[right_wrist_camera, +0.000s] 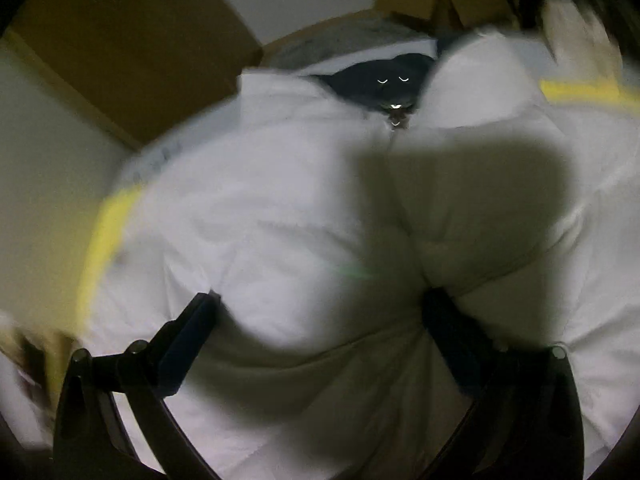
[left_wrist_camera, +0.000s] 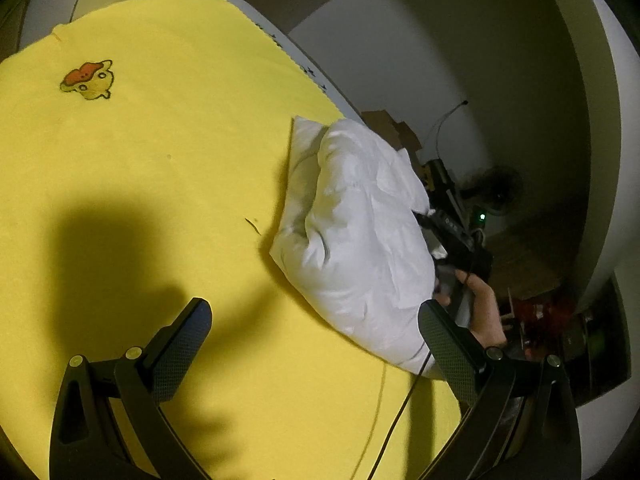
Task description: Fold large clothes
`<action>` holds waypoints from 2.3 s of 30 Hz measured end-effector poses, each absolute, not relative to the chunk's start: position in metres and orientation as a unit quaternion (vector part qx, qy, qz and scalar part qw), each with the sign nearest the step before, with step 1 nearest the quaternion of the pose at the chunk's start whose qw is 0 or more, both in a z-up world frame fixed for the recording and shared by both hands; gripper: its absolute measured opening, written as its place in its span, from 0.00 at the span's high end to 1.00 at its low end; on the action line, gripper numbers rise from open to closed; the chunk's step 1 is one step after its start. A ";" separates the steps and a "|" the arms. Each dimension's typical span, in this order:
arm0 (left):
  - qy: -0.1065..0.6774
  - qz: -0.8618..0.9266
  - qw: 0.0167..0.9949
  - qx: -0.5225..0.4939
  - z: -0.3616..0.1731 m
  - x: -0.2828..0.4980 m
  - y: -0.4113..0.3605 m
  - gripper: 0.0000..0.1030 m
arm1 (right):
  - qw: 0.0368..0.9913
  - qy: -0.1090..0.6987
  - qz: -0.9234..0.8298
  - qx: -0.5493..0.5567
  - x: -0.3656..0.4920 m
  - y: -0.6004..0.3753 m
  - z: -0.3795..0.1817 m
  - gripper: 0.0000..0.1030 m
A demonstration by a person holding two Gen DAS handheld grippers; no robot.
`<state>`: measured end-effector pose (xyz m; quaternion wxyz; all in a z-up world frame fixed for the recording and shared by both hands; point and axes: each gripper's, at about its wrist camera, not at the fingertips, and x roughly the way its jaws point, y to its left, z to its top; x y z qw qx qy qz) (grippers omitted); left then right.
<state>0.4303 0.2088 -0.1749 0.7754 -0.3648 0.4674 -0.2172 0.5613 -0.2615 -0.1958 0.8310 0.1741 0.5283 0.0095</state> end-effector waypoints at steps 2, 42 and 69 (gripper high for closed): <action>0.465 -0.212 0.777 -0.369 -0.176 0.433 0.211 0.00 | 0.829 0.535 0.002 0.163 0.557 -0.259 -0.188 0.01; 0.456 -0.179 0.786 -0.377 -0.172 0.401 0.215 0.00 | 0.891 0.446 -0.045 0.076 0.405 -0.237 -0.150 1.00; 0.515 -0.304 0.616 -0.512 -0.236 0.524 0.169 0.00 | 0.887 0.429 0.028 0.167 0.348 -0.281 -0.128 0.49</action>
